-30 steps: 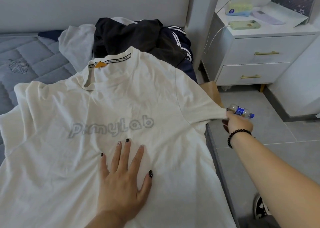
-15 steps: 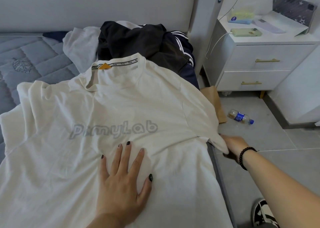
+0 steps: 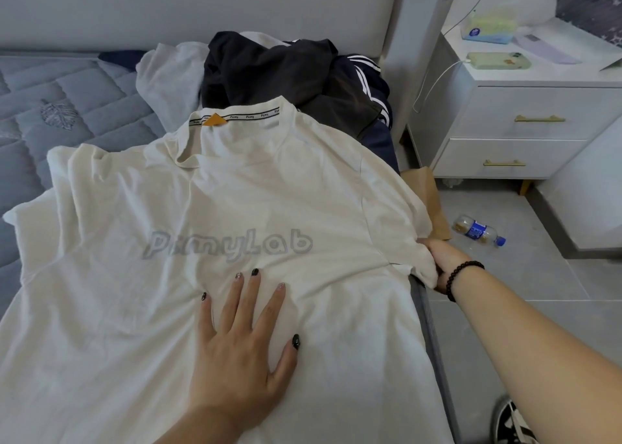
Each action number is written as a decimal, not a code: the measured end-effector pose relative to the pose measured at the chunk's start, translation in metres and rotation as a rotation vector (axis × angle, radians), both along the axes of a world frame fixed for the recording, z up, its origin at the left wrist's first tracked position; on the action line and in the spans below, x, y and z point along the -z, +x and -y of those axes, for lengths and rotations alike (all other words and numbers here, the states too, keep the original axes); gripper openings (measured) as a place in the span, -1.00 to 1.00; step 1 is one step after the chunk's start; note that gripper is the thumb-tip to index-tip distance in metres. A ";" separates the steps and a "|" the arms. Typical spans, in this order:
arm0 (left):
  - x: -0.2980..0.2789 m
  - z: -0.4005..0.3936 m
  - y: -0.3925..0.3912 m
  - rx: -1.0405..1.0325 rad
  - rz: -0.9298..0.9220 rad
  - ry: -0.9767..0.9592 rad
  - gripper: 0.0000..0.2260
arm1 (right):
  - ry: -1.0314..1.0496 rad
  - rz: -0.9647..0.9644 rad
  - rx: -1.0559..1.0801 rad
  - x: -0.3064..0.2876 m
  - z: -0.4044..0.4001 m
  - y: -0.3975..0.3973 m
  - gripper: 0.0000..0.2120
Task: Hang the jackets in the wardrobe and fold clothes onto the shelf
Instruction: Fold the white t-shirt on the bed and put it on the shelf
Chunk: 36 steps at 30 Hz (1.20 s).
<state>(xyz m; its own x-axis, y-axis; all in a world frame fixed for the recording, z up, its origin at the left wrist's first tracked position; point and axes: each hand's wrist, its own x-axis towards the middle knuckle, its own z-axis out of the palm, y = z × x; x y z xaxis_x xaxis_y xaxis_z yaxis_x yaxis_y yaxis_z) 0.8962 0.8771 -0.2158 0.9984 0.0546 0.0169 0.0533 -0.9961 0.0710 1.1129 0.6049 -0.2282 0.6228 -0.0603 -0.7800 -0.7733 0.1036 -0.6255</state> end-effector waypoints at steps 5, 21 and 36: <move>-0.002 0.001 -0.001 0.009 -0.002 0.030 -0.38 | -0.585 0.503 0.132 -0.047 -0.006 0.018 -0.93; -0.004 0.000 -0.003 -0.002 -0.029 0.005 -0.40 | -0.874 1.026 -0.982 -0.063 -0.157 -0.059 -0.56; -0.025 -0.154 -0.009 -0.169 0.037 0.001 -0.42 | -1.180 1.035 -1.079 -0.005 -0.156 -0.080 -0.35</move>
<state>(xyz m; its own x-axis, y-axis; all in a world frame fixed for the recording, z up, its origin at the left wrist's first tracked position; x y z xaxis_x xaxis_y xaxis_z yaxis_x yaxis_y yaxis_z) 0.8874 1.0312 -0.1907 0.9737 0.2214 0.0532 0.2172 -0.9732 0.0749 1.0325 0.7610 -0.2234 0.8824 0.4704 0.0127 0.4631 -0.8633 -0.2007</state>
